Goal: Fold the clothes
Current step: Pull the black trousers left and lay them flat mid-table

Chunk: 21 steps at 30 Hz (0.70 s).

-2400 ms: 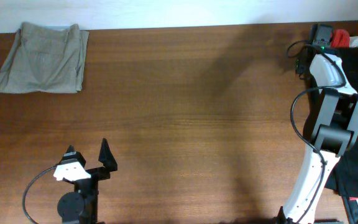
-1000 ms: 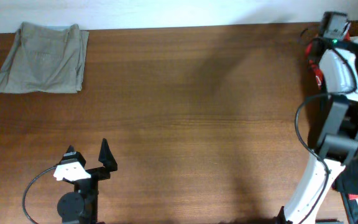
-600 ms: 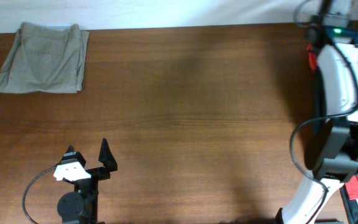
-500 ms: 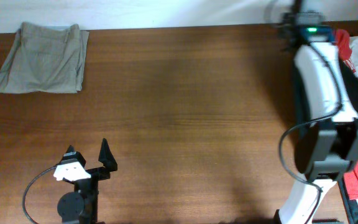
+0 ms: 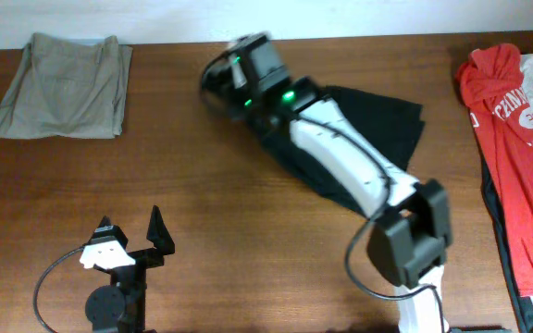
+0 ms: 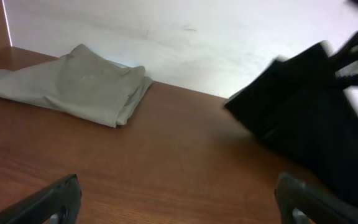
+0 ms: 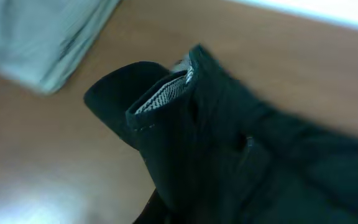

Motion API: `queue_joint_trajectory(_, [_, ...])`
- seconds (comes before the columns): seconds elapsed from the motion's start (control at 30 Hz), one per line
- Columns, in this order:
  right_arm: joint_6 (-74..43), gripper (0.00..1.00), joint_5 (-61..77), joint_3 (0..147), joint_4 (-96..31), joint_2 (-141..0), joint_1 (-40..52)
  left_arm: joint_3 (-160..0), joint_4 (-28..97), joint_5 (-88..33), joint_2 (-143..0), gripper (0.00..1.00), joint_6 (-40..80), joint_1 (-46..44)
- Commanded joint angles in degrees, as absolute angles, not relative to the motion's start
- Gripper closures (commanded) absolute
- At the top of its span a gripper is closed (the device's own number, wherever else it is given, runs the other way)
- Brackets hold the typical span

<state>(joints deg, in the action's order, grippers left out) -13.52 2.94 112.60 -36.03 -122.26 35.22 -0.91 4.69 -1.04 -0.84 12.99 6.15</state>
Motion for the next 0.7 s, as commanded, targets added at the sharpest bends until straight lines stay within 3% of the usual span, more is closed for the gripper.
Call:
queue_joint_trajectory(0.0, [-17.3,0.96,11.4,113.4,-35.8,-123.0,40.4,-0.5,4.7,-1.1,-0.4,0.01,12.1,6.4])
queue_joint_trajectory(0.2, [-17.2,0.92,12.7,113.4,-35.8,-122.9,45.1,-0.5,4.7,-1.1,-0.4,0.01,12.1,6.4])
queue_joint_trajectory(0.23, [-17.2,0.71,12.7,113.4,-35.9,-122.9,45.1,-0.5,4.7,-1.1,-0.4,0.01,12.1,6.4])
queue_joint_trajectory(0.27, [-17.2,0.41,12.7,113.4,-36.1,-122.9,45.0,-0.5,4.7,-1.1,-0.4,0.01,12.1,6.4])
queue_joint_trajectory(0.33, [-17.2,0.27,12.7,113.4,-36.3,-122.8,44.1,-0.5,4.7,-1.1,-0.4,0.01,12.1,6.4])
queue_joint_trajectory(0.47, [-17.2,0.21,12.7,113.5,-38.3,-120.4,38.5,-0.5,4.7,-1.1,-0.4,0.01,12.1,6.4])
queue_joint_trajectory(0.6, [-17.2,0.01,12.7,113.5,-45.7,-116.2,29.4,-0.5,4.7,-1.1,-0.4,0.01,12.1,6.4])
queue_joint_trajectory(0.67, [-17.3,0.02,12.7,113.5,-50.5,-114.6,24.5,-0.5,4.7,-1.1,-0.4,0.01,12.1,6.4])
